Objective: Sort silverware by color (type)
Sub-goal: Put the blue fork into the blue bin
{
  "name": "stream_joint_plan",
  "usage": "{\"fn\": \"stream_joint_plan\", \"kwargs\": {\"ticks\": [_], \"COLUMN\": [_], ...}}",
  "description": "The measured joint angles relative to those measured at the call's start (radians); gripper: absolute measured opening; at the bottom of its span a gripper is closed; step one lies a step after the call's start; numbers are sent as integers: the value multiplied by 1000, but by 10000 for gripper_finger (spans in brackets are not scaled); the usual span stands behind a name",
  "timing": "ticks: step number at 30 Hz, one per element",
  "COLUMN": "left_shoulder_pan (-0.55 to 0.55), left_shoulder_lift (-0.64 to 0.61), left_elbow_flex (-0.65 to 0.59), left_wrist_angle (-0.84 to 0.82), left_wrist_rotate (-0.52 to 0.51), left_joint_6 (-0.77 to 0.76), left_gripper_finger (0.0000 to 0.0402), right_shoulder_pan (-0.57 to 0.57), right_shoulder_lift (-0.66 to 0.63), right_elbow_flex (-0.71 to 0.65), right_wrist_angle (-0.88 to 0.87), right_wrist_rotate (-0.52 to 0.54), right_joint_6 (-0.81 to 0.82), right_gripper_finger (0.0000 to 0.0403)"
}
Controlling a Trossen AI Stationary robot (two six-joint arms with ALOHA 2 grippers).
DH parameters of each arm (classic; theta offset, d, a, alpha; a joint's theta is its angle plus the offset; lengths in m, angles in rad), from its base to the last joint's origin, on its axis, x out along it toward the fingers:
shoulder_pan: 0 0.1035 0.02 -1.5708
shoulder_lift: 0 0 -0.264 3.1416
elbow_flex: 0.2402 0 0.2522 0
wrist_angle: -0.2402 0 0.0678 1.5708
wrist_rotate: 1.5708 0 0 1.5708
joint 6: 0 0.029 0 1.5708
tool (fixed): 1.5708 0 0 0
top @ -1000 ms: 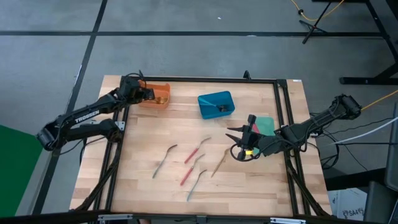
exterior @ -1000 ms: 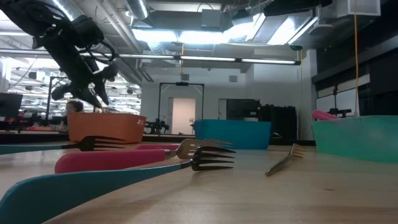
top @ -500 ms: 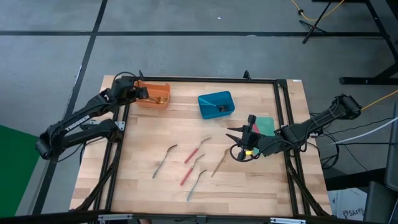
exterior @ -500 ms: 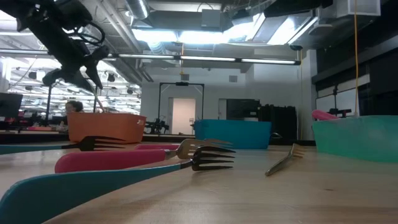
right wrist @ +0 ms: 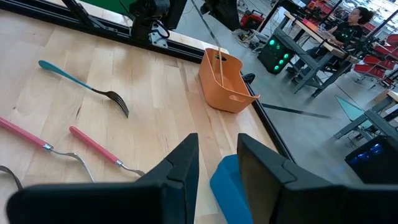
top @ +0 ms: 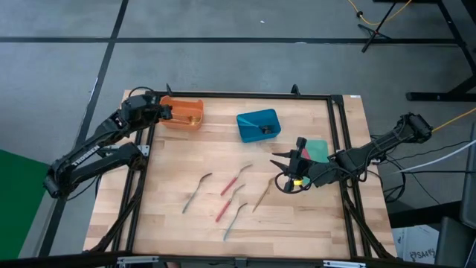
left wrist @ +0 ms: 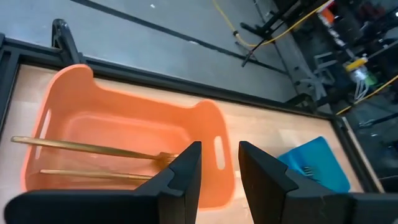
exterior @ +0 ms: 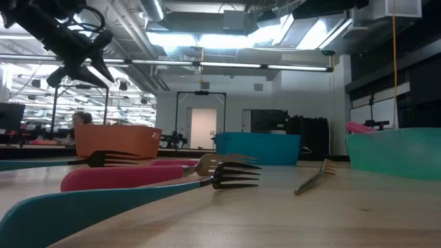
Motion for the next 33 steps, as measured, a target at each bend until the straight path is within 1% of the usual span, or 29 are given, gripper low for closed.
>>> {"fn": "stream_joint_plan", "kwargs": {"ticks": [8, 11, 15, 18, 23, 26, 29, 33], "left_shoulder_pan": [-11, -22, -78, -148, -283, -369, -447, -526], "left_shoulder_lift": [-44, -42, -42, -42, -36, -20, 10, 56], "left_elbow_flex": [0, 0, 0, 0, 0, -8, -10, -10], "left_wrist_angle": [-3, -3, 1, 4, 59, 133, 188, 215], "left_wrist_rotate": [-6, 49, 115, 122, 76, 26, -35, -111], "left_joint_6": [4, 24, 56, 72, 83, 83, 84, 84], "left_gripper_finger": [100, 100, 100, 100, 100, 100, 100, 100], "right_shoulder_pan": [0, 0, 0, 0, 0, 0, 0, 0], "right_shoulder_lift": [0, 0, 0, 0, 0, 1, 1, 1], "right_elbow_flex": [0, 0, 0, 0, 0, 0, 0, 0], "right_wrist_angle": [0, 0, 0, 0, 0, 0, 0, 1], "right_wrist_rotate": [0, 0, -8, -69, -204, -261, -284, -286], "right_joint_6": [0, 0, 0, 0, 0, 0, 0, 0], "right_gripper_finger": [101, 101, 101, 101, 101, 101, 101, 101]}}
